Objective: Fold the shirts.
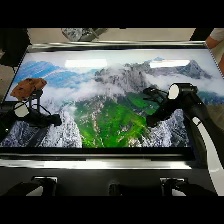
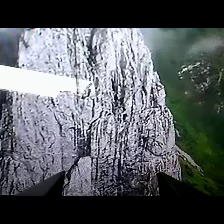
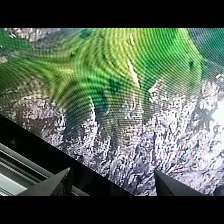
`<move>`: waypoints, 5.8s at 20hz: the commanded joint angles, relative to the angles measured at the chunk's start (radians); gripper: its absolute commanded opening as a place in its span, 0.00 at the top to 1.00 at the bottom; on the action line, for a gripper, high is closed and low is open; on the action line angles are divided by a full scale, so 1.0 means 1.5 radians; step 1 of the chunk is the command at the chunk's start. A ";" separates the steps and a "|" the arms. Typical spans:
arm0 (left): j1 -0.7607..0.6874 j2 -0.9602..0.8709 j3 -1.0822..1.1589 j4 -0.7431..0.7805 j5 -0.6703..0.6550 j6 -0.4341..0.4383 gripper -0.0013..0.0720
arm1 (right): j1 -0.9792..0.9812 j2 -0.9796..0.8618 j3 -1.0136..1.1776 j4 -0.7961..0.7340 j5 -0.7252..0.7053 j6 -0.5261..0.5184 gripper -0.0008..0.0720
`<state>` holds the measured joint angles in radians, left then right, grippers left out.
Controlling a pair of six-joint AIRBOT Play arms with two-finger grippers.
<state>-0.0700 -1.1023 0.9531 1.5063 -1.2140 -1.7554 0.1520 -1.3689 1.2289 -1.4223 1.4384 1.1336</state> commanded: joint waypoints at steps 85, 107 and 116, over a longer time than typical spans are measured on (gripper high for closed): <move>-0.291 -0.048 0.245 -0.352 0.063 0.140 0.93 | 0.001 0.377 0.198 -0.317 0.140 0.014 0.08; -0.142 -0.153 -0.045 -0.459 0.002 0.249 0.02 | 0.001 0.021 -0.075 0.256 -0.052 -0.158 0.03; -0.299 -0.223 -0.101 -0.528 0.159 0.242 0.31 | 0.001 0.021 -0.192 0.366 -0.192 -0.150 0.02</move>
<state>-0.4698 -1.4075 0.8185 0.7364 -1.0435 -1.3792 0.1539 -1.3365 0.9894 -0.9546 1.2274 0.9081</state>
